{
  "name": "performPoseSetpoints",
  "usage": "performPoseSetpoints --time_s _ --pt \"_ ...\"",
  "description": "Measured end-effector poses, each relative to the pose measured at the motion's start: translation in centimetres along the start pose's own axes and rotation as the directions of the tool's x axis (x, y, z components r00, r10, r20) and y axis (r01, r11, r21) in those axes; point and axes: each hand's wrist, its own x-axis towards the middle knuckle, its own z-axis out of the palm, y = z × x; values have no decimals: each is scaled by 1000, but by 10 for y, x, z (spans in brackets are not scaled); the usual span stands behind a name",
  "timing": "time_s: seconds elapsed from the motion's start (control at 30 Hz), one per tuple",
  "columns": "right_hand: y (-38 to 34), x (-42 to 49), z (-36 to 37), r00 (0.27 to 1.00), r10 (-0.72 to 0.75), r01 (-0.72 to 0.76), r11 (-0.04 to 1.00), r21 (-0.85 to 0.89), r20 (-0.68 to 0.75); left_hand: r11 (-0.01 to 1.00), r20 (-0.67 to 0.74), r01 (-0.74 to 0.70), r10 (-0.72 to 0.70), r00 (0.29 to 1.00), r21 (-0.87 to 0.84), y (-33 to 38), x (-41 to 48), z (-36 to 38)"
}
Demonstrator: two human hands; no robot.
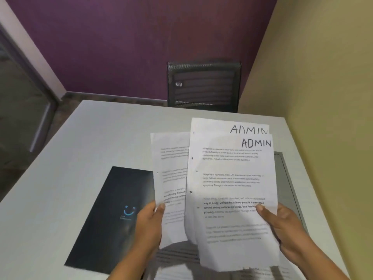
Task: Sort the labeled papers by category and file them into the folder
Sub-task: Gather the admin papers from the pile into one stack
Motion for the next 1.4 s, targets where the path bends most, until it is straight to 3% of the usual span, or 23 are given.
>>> performPoseSetpoints --time_s 0.17,0.33,0.47,0.63,0.93,1.07,1.23,1.4 --pt "22 -21 3 998 -21 24 998 -50 67 1000 159 26 -25 987 -8 4 -34 30" --pt "32 -34 -13 999 -43 44 996 -83 18 996 223 83 -84 971 11 11 -53 41" --pt "33 -42 -25 997 -68 73 982 -174 35 979 268 169 -134 954 -112 15 -54 43" --pt "33 -49 -35 994 -90 101 969 -227 59 969 204 169 -132 970 -178 14 -40 48" --pt "45 -48 -55 980 -131 159 970 -186 152 923 238 200 -124 963 -328 16 -32 57" --pt "53 -49 -66 973 -150 195 942 -274 176 932 216 157 -88 972 -327 16 -29 62" --pt "63 -48 -77 983 -185 170 887 -430 7 947 188 115 -59 980 -300 14 -28 66" --pt "80 -50 -91 987 -143 111 932 -346 -67 945 197 88 -25 980 -315 10 -34 69"
